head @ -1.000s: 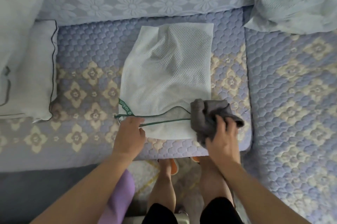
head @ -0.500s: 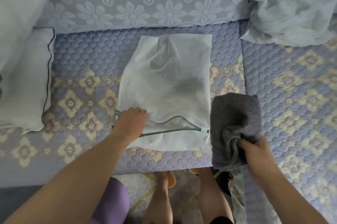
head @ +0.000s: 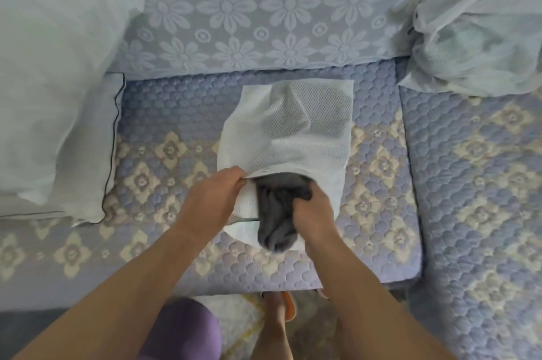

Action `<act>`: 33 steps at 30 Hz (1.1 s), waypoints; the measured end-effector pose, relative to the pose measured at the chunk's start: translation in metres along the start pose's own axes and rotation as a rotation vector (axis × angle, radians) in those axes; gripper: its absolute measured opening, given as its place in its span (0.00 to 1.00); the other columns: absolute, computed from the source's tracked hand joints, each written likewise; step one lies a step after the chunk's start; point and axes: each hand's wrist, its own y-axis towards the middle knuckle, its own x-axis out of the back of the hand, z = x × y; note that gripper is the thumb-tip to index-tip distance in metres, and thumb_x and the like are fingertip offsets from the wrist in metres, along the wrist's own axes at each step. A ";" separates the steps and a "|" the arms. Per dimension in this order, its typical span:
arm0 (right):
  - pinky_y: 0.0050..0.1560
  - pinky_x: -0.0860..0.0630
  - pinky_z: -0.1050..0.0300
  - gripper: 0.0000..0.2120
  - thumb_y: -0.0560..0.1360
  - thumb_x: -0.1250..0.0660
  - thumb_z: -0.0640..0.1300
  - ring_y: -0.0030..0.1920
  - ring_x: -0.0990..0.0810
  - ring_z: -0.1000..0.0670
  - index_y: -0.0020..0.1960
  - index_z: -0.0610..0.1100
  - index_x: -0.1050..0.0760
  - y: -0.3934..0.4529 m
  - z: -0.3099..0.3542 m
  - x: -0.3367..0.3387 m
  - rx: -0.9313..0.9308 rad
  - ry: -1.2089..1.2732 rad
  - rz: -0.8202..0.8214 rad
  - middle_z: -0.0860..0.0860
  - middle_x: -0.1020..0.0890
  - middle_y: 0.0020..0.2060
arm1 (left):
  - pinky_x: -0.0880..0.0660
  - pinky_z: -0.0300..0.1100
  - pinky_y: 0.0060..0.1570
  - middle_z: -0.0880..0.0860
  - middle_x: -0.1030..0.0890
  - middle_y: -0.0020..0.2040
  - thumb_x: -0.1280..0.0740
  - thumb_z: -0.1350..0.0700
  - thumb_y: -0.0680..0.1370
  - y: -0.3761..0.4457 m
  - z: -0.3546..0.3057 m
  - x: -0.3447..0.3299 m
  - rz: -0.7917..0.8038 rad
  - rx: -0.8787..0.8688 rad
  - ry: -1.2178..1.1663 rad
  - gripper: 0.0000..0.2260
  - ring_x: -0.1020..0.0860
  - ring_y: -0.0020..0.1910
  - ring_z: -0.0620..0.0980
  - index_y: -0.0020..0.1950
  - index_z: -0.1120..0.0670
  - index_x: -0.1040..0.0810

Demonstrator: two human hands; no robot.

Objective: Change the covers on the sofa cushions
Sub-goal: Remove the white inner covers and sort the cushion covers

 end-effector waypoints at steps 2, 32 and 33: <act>0.57 0.20 0.43 0.21 0.75 0.43 0.34 0.53 0.20 0.44 0.62 0.52 0.25 0.008 0.005 0.002 -0.117 0.283 -0.073 0.50 0.19 0.51 | 0.26 0.48 0.36 0.48 0.25 0.36 0.39 0.54 0.83 -0.011 0.003 -0.003 0.041 0.110 -0.056 0.06 0.25 0.35 0.51 0.49 0.53 0.25; 0.52 0.27 0.50 0.17 0.81 0.35 0.50 0.53 0.23 0.46 0.65 0.42 0.28 0.036 -0.111 0.039 -0.328 -0.089 0.025 0.47 0.22 0.55 | 0.23 0.54 0.53 0.64 0.18 0.48 0.37 0.47 0.82 -0.064 0.076 -0.093 0.085 0.993 -0.296 0.16 0.20 0.50 0.65 0.49 0.60 0.20; 0.52 0.28 0.51 0.14 0.82 0.38 0.49 0.50 0.23 0.47 0.62 0.42 0.26 0.028 -0.106 0.043 -0.325 -0.072 0.015 0.47 0.21 0.53 | 0.24 0.51 0.52 0.65 0.18 0.49 0.38 0.50 0.83 -0.061 0.066 -0.080 0.066 1.014 -0.367 0.16 0.20 0.51 0.66 0.50 0.62 0.20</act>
